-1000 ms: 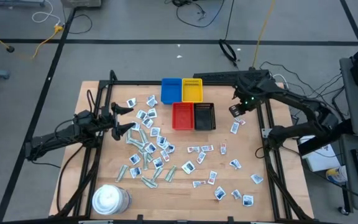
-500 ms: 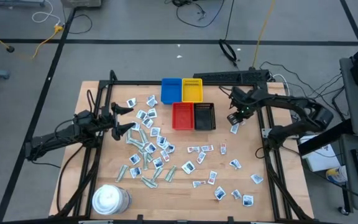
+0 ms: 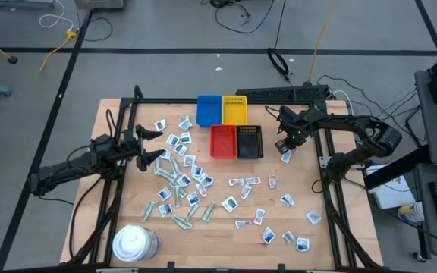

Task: Pick & Place First Aid Supplies
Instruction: Put the ointment pack into the yellow bin

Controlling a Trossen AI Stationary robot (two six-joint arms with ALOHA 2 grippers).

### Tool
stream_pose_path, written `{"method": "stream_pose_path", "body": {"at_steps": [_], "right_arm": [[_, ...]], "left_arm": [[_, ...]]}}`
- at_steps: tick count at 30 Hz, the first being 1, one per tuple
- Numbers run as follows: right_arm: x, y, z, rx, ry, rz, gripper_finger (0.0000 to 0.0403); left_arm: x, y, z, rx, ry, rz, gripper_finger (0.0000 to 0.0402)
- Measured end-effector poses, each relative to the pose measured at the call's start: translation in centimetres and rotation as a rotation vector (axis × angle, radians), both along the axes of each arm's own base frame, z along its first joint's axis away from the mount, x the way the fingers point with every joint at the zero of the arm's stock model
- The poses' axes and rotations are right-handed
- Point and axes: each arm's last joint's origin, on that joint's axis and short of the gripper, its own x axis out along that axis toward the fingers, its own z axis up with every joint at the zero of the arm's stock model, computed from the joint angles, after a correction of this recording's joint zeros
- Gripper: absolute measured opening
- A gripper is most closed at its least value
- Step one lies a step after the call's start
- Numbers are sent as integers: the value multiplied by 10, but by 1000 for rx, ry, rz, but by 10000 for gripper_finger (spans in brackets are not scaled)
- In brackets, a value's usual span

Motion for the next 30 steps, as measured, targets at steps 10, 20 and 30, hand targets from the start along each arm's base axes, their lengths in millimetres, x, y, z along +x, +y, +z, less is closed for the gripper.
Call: {"method": "stream_pose_path", "body": {"at_steps": [10, 20, 30], "right_arm": [[-8, 0, 28, 12, 19, -26, 3], [-10, 2, 74, 108, 115, 0, 2], [-3, -5, 115, 75, 80, 37, 1]], "left_arm": [[0, 0, 0, 0, 1, 0, 390], [0, 0, 0, 0, 0, 0, 390], [0, 0, 0, 0, 0, 0, 390]]}}
